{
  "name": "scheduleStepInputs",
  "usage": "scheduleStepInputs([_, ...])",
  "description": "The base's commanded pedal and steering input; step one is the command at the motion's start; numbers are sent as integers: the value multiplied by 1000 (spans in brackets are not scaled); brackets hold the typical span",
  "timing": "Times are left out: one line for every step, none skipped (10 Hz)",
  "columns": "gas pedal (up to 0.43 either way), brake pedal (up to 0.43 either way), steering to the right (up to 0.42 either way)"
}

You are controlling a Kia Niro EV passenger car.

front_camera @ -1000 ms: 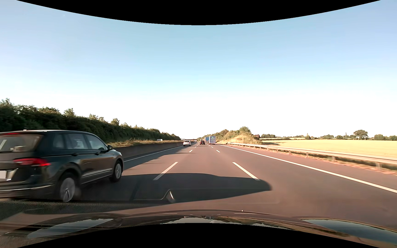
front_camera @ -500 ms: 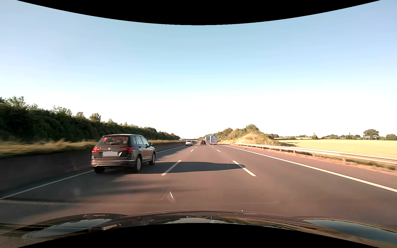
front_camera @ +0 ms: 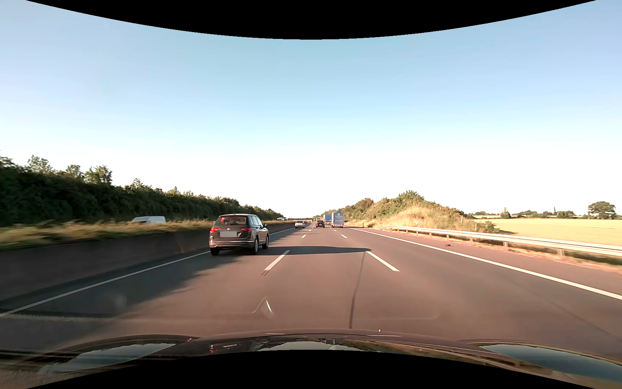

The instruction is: Follow the waypoints while adhering to traffic rules and regulations

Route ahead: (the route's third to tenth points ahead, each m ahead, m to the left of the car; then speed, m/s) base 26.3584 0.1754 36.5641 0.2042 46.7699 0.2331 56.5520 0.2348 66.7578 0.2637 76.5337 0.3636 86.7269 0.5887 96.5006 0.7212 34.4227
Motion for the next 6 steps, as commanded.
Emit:
scheduleStepInputs([461,0,-6])
scheduleStepInputs([461,0,-6])
scheduleStepInputs([449,0,-6])
scheduleStepInputs([449,0,-6])
scheduleStepInputs([449,0,-6])
scheduleStepInputs([449,0,-6])
